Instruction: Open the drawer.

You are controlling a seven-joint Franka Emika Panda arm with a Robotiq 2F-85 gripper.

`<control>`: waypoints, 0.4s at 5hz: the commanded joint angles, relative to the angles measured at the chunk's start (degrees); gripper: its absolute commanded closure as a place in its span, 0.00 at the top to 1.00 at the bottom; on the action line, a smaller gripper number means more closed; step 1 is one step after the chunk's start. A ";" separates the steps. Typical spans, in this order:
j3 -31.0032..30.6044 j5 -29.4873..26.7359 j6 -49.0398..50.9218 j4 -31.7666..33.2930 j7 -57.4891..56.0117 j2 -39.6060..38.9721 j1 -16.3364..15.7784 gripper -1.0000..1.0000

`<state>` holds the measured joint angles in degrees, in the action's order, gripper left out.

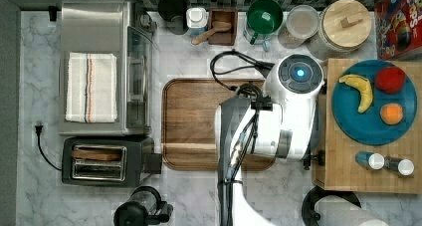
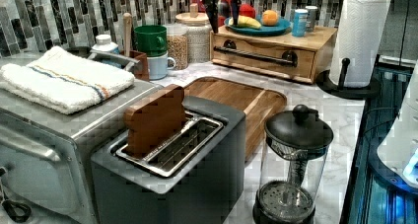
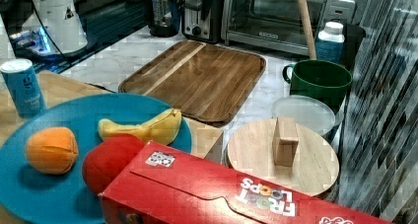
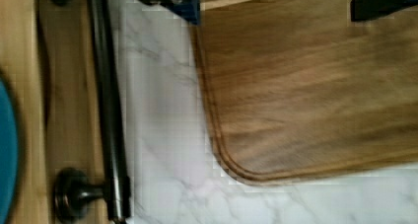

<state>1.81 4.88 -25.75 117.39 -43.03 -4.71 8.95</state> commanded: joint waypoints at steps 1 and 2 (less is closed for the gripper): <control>3.30 0.72 -3.63 0.75 -15.54 0.61 3.75 1.00; 4.45 -0.02 -6.95 2.41 -21.09 0.77 4.97 1.00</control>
<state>3.29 5.87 -32.45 120.19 -58.47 -5.46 11.79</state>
